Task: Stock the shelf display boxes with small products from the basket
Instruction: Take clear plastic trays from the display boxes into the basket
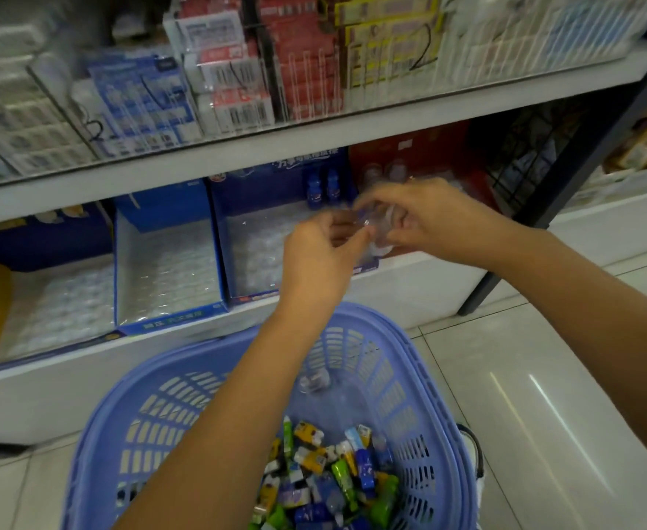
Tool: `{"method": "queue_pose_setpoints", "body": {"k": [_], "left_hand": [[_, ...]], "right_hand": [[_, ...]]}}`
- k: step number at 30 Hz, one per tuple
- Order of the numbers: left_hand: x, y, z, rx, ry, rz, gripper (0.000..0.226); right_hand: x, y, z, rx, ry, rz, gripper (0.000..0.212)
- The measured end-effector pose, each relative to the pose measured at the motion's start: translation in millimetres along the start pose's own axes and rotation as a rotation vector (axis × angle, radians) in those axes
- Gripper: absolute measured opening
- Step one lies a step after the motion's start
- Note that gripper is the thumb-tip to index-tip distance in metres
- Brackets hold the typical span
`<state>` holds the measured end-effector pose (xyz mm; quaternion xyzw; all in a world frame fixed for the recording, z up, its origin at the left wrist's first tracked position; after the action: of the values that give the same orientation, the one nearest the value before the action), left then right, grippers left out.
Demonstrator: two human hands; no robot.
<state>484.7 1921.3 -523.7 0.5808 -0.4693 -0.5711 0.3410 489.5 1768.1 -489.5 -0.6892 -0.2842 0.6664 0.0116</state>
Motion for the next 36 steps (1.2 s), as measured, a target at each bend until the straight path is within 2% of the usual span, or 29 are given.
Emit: {"method": "queue_pose_setpoints", "body": {"k": [4,6,9,12,16,23,26,28,30,32,33,34,36], "left_hand": [[35,6,-8,0.203,-0.228,-0.373,0.036],[55,6,-8,0.289,-0.384,-0.555,0.046],[79,3,-9,0.329,-0.522,-0.789,0.064],[92,-3,-5,0.315,-0.570,-0.866,0.074],[96,-9,-1,0.329,-0.554,-0.853,0.077],[98,-11,-4,0.351,-0.540,-0.865,0.077],[96,-9,-5,0.304,-0.575,-0.819,0.079],[91,-6,0,0.265,-0.550,-0.669,0.078],[80,-4,9,0.277,-0.411,-0.465,0.059],[61,-9,25,0.308,-0.229,-0.271,0.023],[51,-16,34,0.292,-0.180,-0.199,0.012],[41,-26,44,0.259,-0.148,-0.168,0.018],[24,-57,62,0.149,-0.148,-0.197,0.030]], "right_hand": [[-8,52,-3,0.172,0.263,-0.047,0.040],[-8,73,-9,0.246,0.332,-0.034,0.041],[-2,96,-29,0.362,0.225,0.114,0.046],[11,105,-43,0.343,0.165,0.174,0.048],[26,113,-44,0.283,0.202,0.098,0.048],[34,119,-39,0.307,0.219,0.163,0.048],[25,112,-41,0.333,0.108,0.224,0.048],[20,102,-39,0.371,0.030,0.257,0.051],[14,90,-31,0.389,0.102,0.226,0.053],[8,68,-19,0.297,0.274,0.108,0.039],[7,56,-12,0.254,0.270,0.044,0.029],[6,42,-6,0.221,0.170,0.018,0.023],[16,9,5,0.184,-0.172,0.035,0.019]]}}
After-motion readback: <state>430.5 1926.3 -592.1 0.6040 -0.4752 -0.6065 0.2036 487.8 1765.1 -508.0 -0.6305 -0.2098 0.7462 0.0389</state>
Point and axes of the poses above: each hand's wrist, its own z-axis away from the middle knuckle, its own x-axis out of the palm, y = z × x, the point moved 2 cm from there along -z, towards the middle knuckle, and after that the axes turned 3 degrees about x, right-handed, at the moved point
